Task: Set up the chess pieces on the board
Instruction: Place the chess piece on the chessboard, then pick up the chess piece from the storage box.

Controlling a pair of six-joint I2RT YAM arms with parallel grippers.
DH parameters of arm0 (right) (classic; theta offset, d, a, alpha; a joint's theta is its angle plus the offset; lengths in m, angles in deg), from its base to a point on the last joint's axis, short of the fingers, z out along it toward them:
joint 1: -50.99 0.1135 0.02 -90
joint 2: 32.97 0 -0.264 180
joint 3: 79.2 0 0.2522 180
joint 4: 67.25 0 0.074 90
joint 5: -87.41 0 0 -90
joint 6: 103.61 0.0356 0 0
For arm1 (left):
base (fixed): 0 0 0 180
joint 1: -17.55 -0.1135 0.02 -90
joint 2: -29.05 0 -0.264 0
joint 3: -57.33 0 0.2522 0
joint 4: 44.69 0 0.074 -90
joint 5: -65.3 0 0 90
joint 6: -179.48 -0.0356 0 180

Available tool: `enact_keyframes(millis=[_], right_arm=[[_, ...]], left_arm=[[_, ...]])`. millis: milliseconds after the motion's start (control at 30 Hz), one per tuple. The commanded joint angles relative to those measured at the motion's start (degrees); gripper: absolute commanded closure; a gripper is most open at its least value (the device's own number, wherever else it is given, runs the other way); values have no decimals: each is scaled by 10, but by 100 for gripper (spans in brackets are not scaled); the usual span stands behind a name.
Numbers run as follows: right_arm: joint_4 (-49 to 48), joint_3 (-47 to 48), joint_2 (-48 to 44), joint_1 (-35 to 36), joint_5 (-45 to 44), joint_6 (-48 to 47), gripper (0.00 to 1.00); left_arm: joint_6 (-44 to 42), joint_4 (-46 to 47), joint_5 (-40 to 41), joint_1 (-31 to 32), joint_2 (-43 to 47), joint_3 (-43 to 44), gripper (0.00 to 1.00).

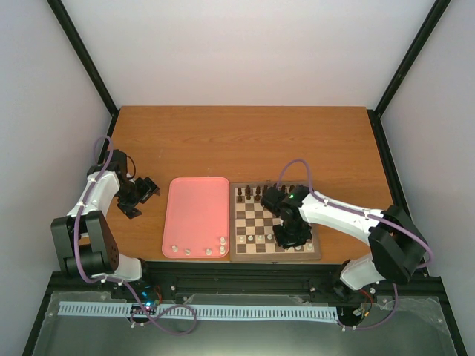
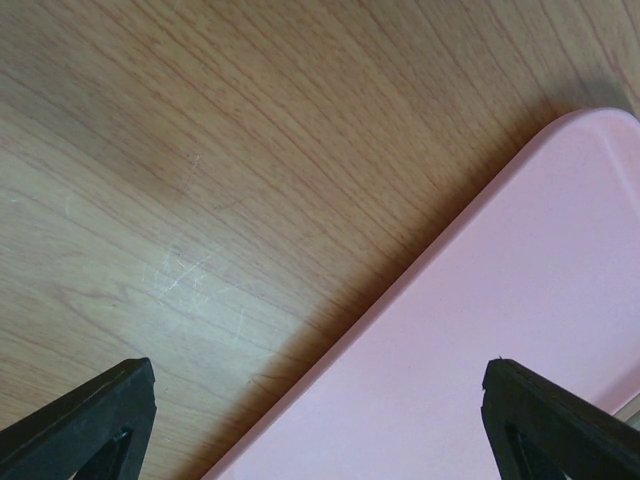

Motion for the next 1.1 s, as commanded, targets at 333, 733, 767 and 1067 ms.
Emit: enact_keyframes(millis=[333, 733, 767, 1067], right_arm=[[60, 109, -40, -4, -21, 0, 67], [19, 352, 153, 74, -5, -58, 51], [19, 372, 175, 88, -5, -64, 50], [-7, 464, 315, 139, 38, -99, 50]], left_arm=[[4, 1, 2, 0, -6, 11, 0], [5, 2, 3, 1, -2, 10, 0], [5, 1, 3, 1, -1, 11, 0], [6, 2, -2, 1, 0, 12, 0]])
